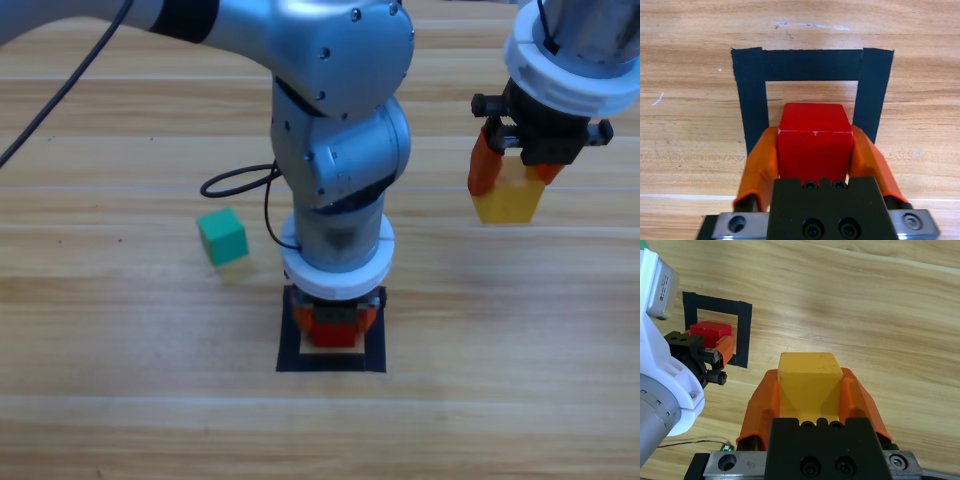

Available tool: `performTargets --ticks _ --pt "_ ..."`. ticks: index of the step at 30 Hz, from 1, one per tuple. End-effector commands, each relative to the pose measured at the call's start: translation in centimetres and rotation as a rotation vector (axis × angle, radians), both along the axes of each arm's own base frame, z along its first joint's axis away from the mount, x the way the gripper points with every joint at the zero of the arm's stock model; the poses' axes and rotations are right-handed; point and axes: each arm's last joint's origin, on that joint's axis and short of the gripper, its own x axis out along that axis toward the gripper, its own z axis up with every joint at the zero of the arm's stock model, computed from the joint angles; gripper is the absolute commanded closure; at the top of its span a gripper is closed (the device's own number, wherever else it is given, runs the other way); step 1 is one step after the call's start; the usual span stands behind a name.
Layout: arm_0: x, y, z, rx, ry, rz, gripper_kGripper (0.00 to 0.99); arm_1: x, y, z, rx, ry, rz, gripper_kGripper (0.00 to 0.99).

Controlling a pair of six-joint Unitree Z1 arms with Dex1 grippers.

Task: Stack the blocks in the rectangular block: red at the bottom, yellow in the middle, green on top

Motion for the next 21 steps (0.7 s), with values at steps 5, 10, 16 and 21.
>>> performTargets --ticks 5,10,16,21 --pt "-0.7 -0.1 -2.8 0.066 0.030 0.014 0.114 1.2 -0.6 -2.0 -0.054 0.037 -0.030 0.961" --pt "-0.8 0.1 -2.5 0.067 0.026 0.014 0.016 1.2 -0.6 -1.9 -0.056 0.029 -0.034 0.961" --pt "-0.8 0.2 -1.4 0.047 0.012 0.014 0.010 1.1 -0.8 -1.5 -0.068 0.006 -0.053 0.961" --pt "-1.7 1.3 5.2 -0.033 -0.078 0.009 0.017 1.1 -0.5 -2.3 -0.082 0.024 -0.060 0.961"
